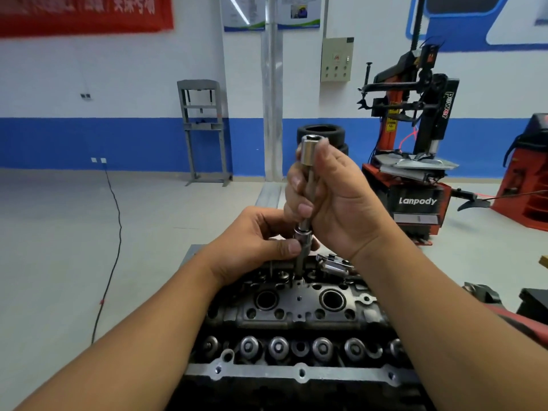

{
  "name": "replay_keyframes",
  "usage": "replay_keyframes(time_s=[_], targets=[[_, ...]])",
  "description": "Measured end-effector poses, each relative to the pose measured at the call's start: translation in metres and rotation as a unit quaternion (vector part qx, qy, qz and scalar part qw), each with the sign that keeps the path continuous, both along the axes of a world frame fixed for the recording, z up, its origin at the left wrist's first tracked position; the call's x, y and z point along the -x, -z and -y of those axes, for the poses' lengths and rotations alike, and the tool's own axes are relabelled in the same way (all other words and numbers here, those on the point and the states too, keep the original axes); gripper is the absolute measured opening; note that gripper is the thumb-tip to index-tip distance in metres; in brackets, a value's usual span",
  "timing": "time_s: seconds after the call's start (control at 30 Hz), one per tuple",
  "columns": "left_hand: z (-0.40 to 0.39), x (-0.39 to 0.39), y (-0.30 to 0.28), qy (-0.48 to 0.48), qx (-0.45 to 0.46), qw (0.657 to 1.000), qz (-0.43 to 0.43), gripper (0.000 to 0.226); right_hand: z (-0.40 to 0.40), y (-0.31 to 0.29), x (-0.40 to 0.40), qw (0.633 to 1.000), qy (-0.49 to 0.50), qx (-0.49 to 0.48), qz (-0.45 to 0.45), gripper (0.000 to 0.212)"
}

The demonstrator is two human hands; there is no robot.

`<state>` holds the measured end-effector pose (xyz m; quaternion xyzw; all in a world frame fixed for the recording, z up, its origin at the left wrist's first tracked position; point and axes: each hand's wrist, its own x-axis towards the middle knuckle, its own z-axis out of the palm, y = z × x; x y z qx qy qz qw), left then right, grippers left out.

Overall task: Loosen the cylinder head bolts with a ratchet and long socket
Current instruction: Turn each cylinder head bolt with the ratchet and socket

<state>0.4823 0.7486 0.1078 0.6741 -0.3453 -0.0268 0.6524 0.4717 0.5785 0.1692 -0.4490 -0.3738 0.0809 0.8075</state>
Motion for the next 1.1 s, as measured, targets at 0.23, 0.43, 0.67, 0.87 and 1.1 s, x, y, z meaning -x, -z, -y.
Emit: replay_keyframes(time_s=[0.23, 0.43, 0.67, 0.87, 1.1], targets=[[0.0, 0.001, -0.001, 0.084, -0.025, 0.994, -0.067, 0.023, 0.001, 0.0, -0.002, 0.999, -0.027, 0.015, 0.032, 0.036], [-0.002, -0.003, 0.0, 0.035, -0.016, 0.999, -0.02, 0.022, 0.0, -0.001, -0.001, 0.999, -0.029, 0.039, 0.025, 0.044], [0.001, -0.002, 0.002, -0.019, -0.01, 1.0, 0.013, 0.025, -0.001, -0.001, -0.004, 0.998, 0.062, -0.019, 0.023, 0.034], [0.003, 0.003, -0.005, 0.048, -0.03, 0.998, -0.014, 0.028, -0.007, -0.006, -0.005, 0.998, 0.049, 0.027, 0.037, 0.039], [0.001, 0.004, -0.002, 0.021, -0.015, 1.0, 0.002, 0.02, -0.01, -0.008, -0.012, 0.997, -0.015, 0.066, 0.035, 0.051]])
